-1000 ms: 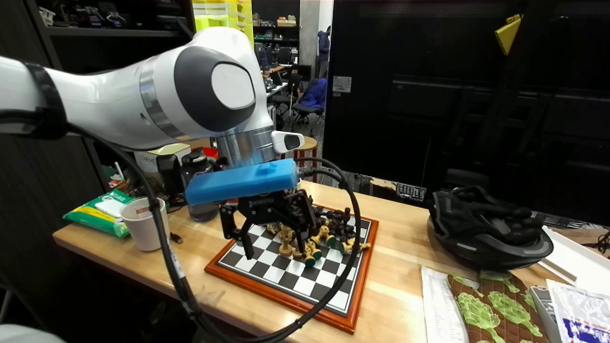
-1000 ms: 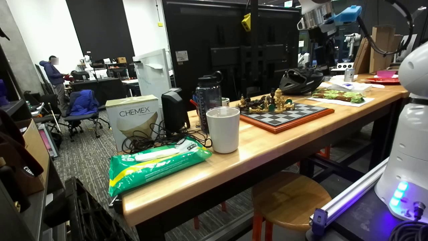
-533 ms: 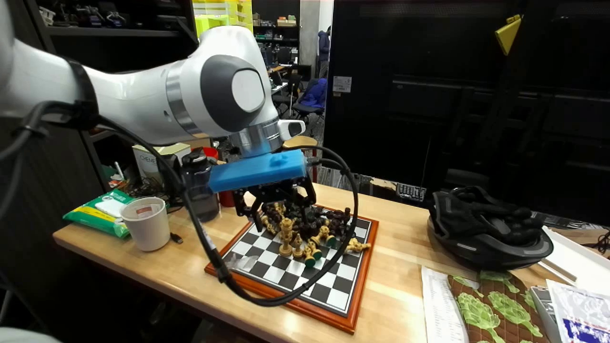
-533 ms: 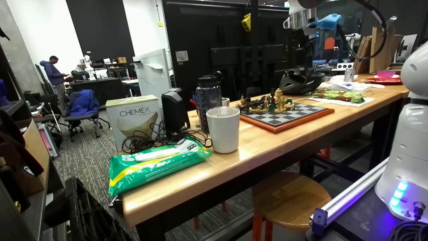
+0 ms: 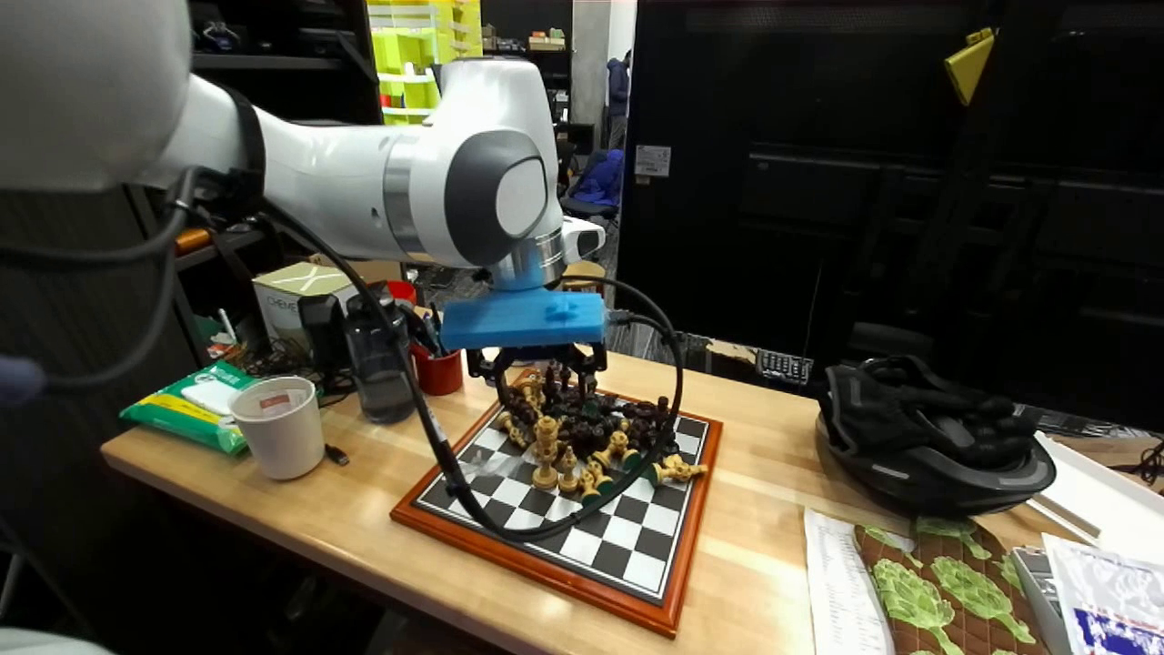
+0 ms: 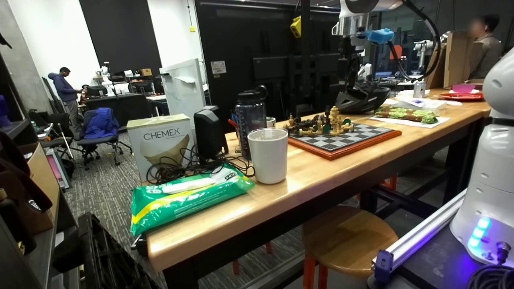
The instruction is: Move the chess piece
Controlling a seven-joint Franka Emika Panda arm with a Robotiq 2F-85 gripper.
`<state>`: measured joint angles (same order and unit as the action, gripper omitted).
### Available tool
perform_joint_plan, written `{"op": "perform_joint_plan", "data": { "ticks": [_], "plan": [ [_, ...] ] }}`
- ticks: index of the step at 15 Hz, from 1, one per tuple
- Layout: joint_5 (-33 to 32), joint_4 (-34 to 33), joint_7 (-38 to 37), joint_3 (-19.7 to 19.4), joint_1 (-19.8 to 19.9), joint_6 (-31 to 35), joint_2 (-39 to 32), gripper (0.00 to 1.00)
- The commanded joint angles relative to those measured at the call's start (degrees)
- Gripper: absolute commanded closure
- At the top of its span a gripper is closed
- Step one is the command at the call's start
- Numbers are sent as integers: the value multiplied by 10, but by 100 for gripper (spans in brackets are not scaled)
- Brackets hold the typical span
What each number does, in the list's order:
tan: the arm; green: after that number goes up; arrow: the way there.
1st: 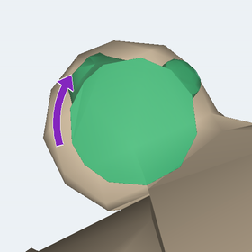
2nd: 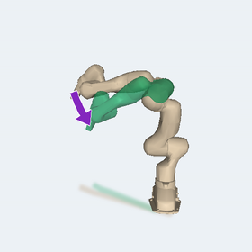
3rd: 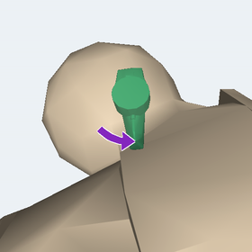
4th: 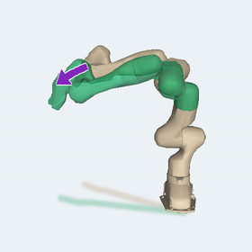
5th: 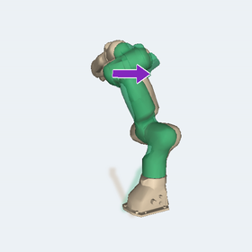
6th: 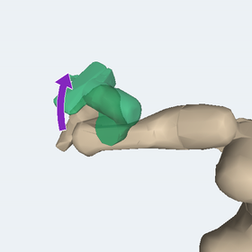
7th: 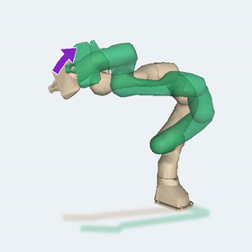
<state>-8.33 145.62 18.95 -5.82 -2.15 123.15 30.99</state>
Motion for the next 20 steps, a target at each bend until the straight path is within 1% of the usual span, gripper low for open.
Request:
{"op": "perform_joint_plan", "data": {
  "ticks": [1,4,7,8,9,13,20],
  "plan": [
    [16,-11,12,-5,-2,26,-34,0],
    [34,-9,-3,-6,0,45,-56,0],
    [59,-3,-35,2,2,59,-69,0],
    [60,0,-36,4,3,56,-68,0],
    [50,-2,-22,3,5,50,-67,0],
    [54,-2,-30,5,5,51,-72,0],
    [61,-15,-68,8,11,66,-122,0]
  ]
}}
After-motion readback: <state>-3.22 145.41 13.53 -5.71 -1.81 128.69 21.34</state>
